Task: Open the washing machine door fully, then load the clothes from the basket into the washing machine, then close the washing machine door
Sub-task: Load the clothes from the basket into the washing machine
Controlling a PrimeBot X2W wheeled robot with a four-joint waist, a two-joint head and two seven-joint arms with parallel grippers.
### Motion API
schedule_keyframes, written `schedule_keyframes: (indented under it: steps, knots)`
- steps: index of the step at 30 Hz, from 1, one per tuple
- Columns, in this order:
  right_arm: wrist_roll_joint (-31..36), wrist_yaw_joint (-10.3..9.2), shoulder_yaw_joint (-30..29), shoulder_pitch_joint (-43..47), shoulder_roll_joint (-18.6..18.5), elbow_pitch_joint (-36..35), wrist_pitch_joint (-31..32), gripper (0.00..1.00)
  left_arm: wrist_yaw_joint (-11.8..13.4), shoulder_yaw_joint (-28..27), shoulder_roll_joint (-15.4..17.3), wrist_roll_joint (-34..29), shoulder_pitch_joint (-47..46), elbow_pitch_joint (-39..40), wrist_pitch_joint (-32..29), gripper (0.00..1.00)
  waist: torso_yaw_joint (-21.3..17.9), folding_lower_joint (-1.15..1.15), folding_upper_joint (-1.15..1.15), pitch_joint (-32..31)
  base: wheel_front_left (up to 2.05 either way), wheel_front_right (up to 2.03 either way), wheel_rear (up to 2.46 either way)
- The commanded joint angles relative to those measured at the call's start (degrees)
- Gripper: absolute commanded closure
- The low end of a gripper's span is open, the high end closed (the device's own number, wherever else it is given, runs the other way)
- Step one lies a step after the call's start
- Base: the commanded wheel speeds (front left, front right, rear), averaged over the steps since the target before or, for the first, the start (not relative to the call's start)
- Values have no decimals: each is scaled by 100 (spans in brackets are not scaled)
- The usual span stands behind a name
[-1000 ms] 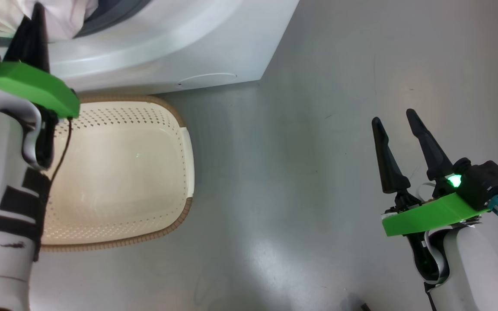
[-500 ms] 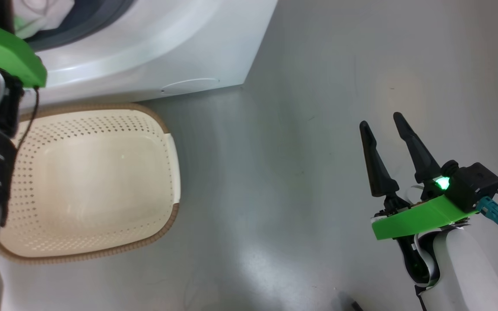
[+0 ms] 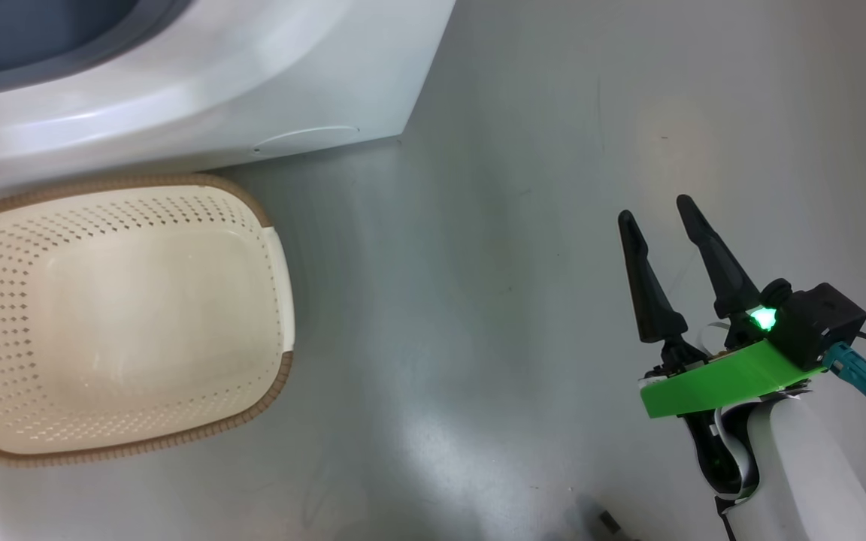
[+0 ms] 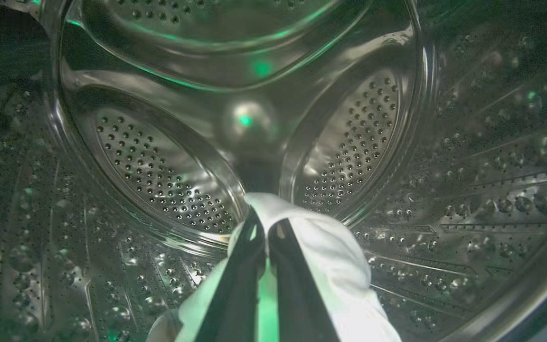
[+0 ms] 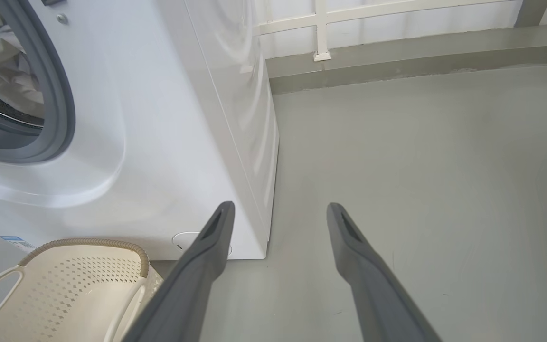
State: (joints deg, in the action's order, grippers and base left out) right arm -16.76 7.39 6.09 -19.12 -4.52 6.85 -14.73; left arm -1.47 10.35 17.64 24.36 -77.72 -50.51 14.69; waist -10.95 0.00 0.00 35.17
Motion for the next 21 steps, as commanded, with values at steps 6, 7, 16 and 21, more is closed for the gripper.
schedule_keyframes:
  steps: [6,7,16,21]
  knots:
    - [-45,10,128,1,41,-132,-27,0,-167,-155,44,-402,448,-39,29,100,-26,0,0,6,0,0,0]
    - [-44,10,134,0,40,-131,-27,0,-184,-165,5,-420,455,-155,29,100,-26,0,0,9,0,0,0]
    - [-49,10,153,14,44,-138,-27,0,-291,-78,-58,-627,123,-1148,30,100,-74,0,0,-4,0,0,0]
    - [-55,10,144,16,48,-130,-27,0,-353,40,-80,-682,-117,-1715,26,82,-63,0,0,-1,0,0,0]
